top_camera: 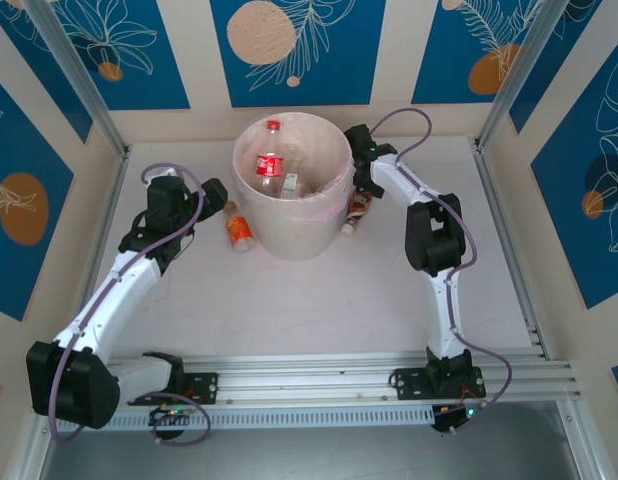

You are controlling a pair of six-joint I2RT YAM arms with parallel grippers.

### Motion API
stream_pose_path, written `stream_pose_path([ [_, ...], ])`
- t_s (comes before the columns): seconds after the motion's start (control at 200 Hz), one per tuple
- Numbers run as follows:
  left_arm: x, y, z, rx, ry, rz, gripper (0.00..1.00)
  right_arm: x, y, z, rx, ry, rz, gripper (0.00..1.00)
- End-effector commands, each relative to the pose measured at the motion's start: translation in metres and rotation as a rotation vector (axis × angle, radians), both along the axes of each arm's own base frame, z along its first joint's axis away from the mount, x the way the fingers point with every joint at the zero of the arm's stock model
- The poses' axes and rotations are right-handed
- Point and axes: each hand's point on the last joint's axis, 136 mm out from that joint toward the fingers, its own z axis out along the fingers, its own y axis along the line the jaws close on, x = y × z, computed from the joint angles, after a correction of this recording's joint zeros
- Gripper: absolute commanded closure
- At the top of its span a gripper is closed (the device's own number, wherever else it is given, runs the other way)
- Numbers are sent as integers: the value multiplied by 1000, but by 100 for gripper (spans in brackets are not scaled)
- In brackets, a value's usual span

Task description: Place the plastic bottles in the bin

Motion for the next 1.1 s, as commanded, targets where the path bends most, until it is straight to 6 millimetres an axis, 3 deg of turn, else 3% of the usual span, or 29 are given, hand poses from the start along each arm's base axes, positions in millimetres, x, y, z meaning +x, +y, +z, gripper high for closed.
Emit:
stream_pose_path([
  [0.0,1,5,-2,-16,1,12,0,-15,-10,-10,-38,58,-27,4],
  [0.42,8,1,-21,-33,42,-1,0,-24,-18,-35,0,103,-19,9],
  [0.61,12,13,-64,-40,144,66,0,-28,-20,-36,2,88,-18,17],
  [0.85,17,10,-80,-67,186,64,0,-32,-29,12,70,-132,-31,42],
  [1.095,16,10,-86,-84,204,66,0,-57,-36,74,137,-350,-38,52],
])
